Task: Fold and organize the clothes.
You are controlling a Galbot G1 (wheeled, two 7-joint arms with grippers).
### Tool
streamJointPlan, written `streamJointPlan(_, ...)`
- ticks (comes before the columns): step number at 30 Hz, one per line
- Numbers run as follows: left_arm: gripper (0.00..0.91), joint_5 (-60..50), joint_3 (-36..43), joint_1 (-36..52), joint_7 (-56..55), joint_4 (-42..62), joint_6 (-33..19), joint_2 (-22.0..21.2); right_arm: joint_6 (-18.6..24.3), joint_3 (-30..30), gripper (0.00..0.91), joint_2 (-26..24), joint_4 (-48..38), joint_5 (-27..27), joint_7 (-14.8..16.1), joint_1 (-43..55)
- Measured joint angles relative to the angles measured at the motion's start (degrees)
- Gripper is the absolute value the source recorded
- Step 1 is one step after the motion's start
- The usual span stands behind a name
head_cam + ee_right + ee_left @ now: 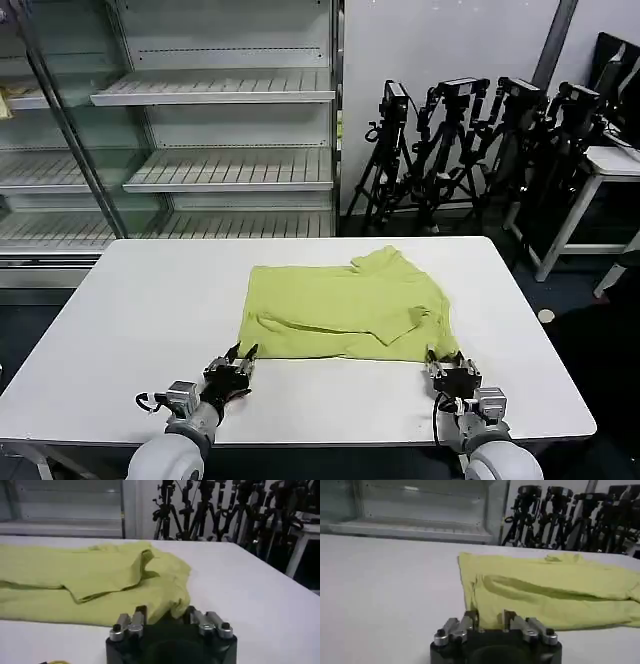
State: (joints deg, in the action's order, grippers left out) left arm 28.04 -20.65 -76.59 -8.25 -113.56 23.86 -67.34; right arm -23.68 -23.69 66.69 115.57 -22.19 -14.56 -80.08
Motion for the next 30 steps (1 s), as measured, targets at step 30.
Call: streamJointPlan(30,0.030,-2.99,-6.43,-20.09,0.01,-17.87,-0.67,-0.44,1.10,-3.87,0.181,-1.51,14.98,4.94,0.32,-17.84)
